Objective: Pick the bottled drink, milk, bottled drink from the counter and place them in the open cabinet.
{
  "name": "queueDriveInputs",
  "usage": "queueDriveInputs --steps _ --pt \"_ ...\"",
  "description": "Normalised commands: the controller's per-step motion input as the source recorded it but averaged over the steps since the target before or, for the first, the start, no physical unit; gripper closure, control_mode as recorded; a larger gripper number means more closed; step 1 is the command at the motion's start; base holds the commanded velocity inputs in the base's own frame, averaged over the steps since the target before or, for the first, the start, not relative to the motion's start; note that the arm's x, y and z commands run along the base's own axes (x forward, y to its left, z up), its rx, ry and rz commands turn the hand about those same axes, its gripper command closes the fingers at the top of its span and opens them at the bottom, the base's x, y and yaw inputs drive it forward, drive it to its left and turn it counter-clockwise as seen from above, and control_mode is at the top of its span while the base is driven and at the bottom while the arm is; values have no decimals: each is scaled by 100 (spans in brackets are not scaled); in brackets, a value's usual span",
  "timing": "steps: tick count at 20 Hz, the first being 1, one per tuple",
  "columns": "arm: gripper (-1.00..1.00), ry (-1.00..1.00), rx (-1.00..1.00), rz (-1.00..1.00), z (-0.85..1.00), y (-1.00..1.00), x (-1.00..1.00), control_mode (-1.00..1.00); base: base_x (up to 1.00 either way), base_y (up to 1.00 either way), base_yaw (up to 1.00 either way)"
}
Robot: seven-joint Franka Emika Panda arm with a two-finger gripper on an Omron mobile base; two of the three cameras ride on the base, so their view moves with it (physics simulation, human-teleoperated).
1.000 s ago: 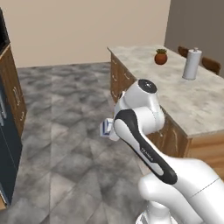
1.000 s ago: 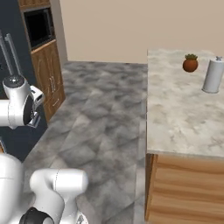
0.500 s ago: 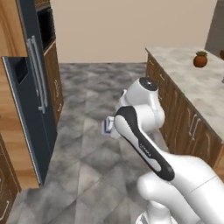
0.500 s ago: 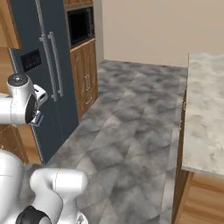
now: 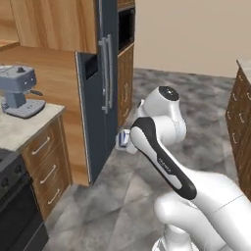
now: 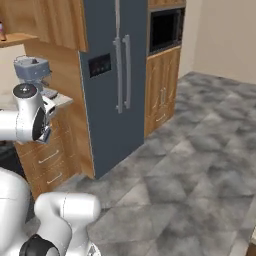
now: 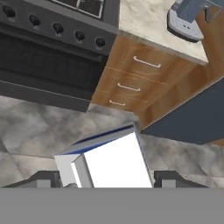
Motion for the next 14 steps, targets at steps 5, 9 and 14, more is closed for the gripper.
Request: queueDriveInputs --steps 5,9,14 --pt "100 0 0 0 0 0 0 100 -22 4 62" --pt "100 0 0 0 0 0 0 100 -21 1 63" --pt "100 0 0 0 0 0 0 100 -12 0 60"
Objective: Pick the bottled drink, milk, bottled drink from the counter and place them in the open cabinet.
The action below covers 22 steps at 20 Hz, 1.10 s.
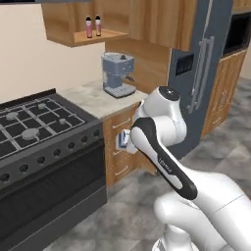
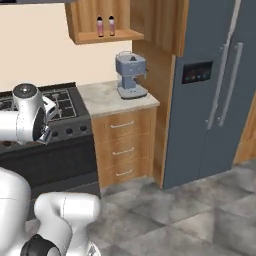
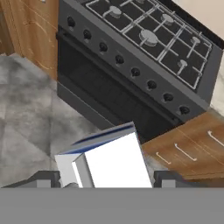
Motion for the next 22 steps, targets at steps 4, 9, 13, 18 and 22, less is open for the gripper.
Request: queueDriveInputs --steps 4,9,13,18,22 --pt "100 0 0 0 0 0 0 100 -3 0 55" --pt "100 0 0 0 0 0 0 100 0 0 53" --pt "100 0 0 0 0 0 0 100 0 0 46" --pt "100 0 0 0 0 0 0 100 3 -2 3" --pt "100 0 0 0 0 0 0 100 83 -13 0"
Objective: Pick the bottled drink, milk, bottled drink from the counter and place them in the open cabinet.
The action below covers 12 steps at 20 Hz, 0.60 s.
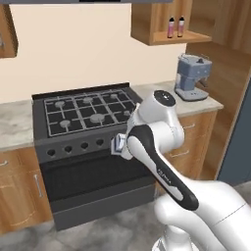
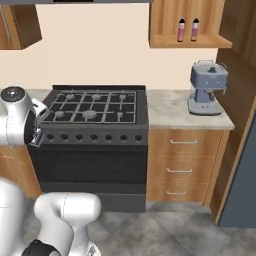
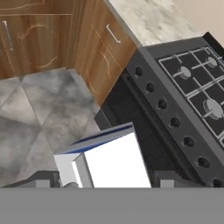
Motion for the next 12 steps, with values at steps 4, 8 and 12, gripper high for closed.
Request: queueDriveInputs --steps 4,8,12 --pt "100 0 0 0 0 0 0 100 100 -2 0" --pt "100 0 0 0 0 0 0 100 53 -52 4" --pt "100 0 0 0 0 0 0 100 2 -91 6"
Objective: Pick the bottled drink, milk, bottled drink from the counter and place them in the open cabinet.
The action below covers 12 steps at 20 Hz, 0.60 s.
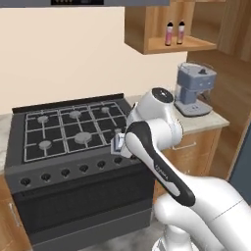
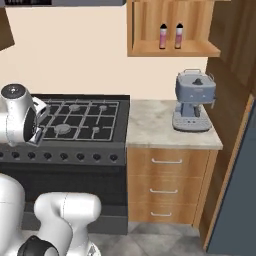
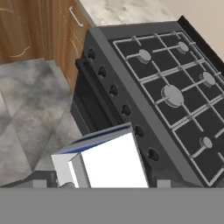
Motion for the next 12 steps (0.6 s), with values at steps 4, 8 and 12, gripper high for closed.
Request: queueDriveInputs --steps 4,8,12 --pt "100 0 0 0 0 0 0 100 0 -97 5" --pt "100 0 0 0 0 0 0 100 9 -83 4" --pt "100 0 0 0 0 0 0 100 39 -52 3"
